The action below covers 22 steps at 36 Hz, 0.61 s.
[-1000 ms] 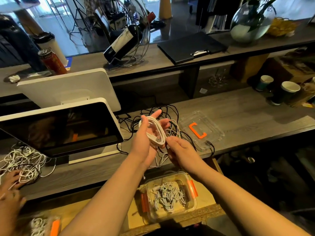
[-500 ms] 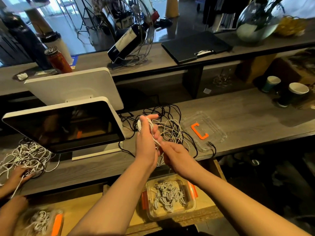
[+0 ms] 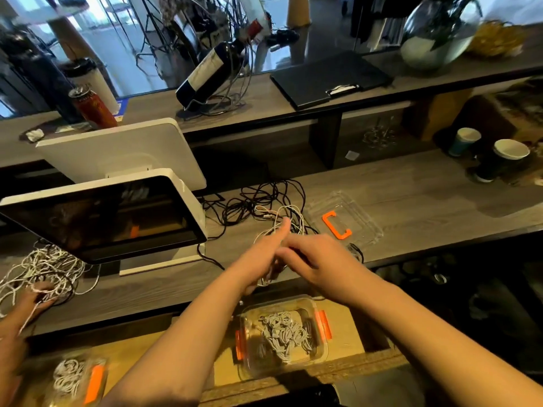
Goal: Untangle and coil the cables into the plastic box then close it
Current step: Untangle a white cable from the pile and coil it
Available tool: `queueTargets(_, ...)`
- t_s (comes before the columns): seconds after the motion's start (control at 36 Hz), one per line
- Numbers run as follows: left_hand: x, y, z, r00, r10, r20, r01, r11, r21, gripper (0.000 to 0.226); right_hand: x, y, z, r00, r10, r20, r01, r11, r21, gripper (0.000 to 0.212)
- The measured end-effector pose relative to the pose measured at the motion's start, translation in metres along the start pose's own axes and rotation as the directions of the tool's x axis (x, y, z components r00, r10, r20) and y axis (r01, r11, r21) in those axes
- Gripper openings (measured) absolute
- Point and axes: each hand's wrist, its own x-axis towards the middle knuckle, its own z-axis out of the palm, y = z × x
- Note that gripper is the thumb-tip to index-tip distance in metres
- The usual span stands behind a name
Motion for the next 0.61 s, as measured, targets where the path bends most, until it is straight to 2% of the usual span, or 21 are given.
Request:
queueTargets(0.08,-0.006,0.0,0.004,0.953,-0.135,0.272,0.195,0.959,-0.207,0.051,0.001,0.011,-0.018,0.998,-0.009,-0.064,0.005,0.998,-0.065,0.024)
queueTargets(0.14,-0.012,0.0,0.008,0.882,-0.148,0.446,0.289,0.919,-0.267,0.068,0.002,0.022,-0.03,0.99,0.009,-0.138,-0.012,1.0,-0.021,0.025)
queueTargets(0.19,-0.012,0.0,0.01,0.812,-0.098,0.576,0.279,0.931,-0.235,0.098,0.004,0.033,-0.04,0.989,0.063,-0.133,-0.056,0.997,0.057,0.034)
queueTargets(0.22,-0.011,-0.002,0.01,0.774,-0.074,0.628,0.268,0.938,-0.219,0.106,0.004,0.036,-0.042,0.991,0.093,-0.095,-0.084,0.991,0.101,0.038)
queueTargets(0.28,-0.013,0.001,0.008,0.717,-0.045,0.696,0.246,0.95,-0.191,0.104,0.004,0.042,-0.045,0.992,0.122,-0.031,-0.114,0.974,0.194,0.04)
queueTargets(0.31,-0.014,0.003,0.007,0.703,-0.041,0.71,0.229,0.958,-0.172,0.094,0.003,0.044,-0.045,0.992,0.124,-0.015,-0.117,0.962,0.247,0.038)
queueTargets(0.36,-0.016,0.008,0.005,0.724,-0.038,0.689,0.175,0.976,-0.13,0.068,0.0,0.047,-0.044,0.992,0.123,-0.009,-0.112,0.933,0.341,0.031)
queueTargets(0.42,-0.016,0.013,0.004,0.811,-0.022,0.585,0.101,0.989,-0.103,0.055,-0.004,0.049,-0.041,0.988,0.135,-0.072,-0.094,0.907,0.41,0.039)
queueTargets(0.5,-0.018,0.021,0.006,0.917,0.063,0.394,-0.043,0.997,-0.06,0.048,-0.008,0.055,-0.032,0.946,0.245,-0.21,-0.123,0.876,0.467,0.061)
queueTargets(0.61,-0.015,0.025,0.013,0.978,0.122,0.171,-0.087,0.975,-0.202,0.045,-0.012,0.061,-0.015,0.918,0.344,-0.195,-0.215,0.848,0.485,0.051)
